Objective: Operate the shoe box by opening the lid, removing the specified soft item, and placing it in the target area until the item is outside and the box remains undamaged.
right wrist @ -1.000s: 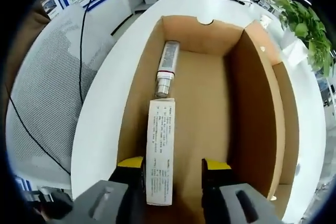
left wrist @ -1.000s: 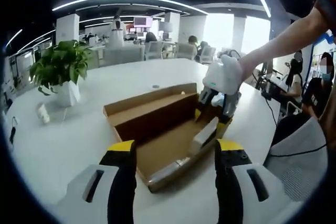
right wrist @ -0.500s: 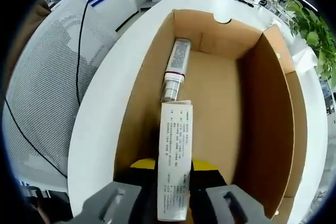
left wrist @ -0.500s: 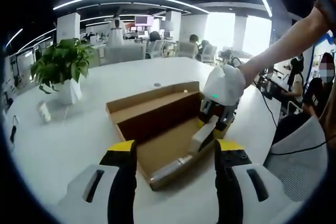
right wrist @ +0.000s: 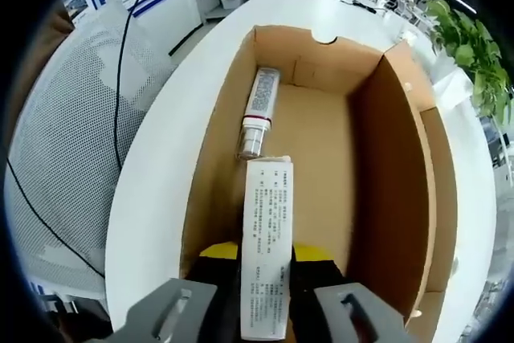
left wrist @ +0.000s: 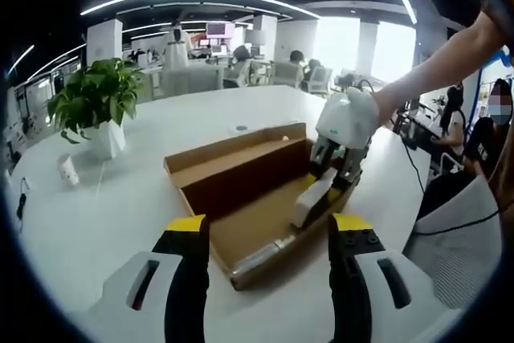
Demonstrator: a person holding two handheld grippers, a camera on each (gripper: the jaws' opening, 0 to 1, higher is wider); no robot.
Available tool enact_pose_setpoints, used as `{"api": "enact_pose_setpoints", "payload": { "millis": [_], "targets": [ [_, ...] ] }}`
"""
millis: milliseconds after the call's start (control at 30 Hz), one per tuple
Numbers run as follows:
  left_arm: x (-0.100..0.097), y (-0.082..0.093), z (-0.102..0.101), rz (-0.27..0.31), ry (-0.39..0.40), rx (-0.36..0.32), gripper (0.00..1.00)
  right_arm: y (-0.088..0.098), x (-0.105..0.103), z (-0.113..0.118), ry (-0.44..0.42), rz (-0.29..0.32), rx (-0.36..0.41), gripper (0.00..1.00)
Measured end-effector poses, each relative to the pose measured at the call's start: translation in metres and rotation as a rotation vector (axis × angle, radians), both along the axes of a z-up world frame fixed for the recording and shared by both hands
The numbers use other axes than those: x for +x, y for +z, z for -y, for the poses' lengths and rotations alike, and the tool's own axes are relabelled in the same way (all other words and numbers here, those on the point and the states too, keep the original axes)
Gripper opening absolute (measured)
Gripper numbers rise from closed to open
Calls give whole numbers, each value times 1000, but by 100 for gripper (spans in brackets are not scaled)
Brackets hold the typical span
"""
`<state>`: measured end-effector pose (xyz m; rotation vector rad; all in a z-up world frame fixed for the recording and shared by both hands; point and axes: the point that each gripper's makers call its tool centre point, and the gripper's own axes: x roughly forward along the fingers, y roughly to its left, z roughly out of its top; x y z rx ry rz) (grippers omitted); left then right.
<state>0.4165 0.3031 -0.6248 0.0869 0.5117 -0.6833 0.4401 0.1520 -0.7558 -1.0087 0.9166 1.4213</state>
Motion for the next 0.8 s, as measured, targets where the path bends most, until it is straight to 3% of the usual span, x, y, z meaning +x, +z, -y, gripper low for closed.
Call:
{"api": "enact_pose_setpoints", "payload": {
  "millis": [333, 800],
  "targets": [
    [-1, 2, 10, 1, -18, -4, 60, 43, 10, 8, -56, 66, 64, 17],
    [4, 13, 34, 24, -71, -9, 60, 109, 2, 26, -82, 161, 136, 17]
  ]
}}
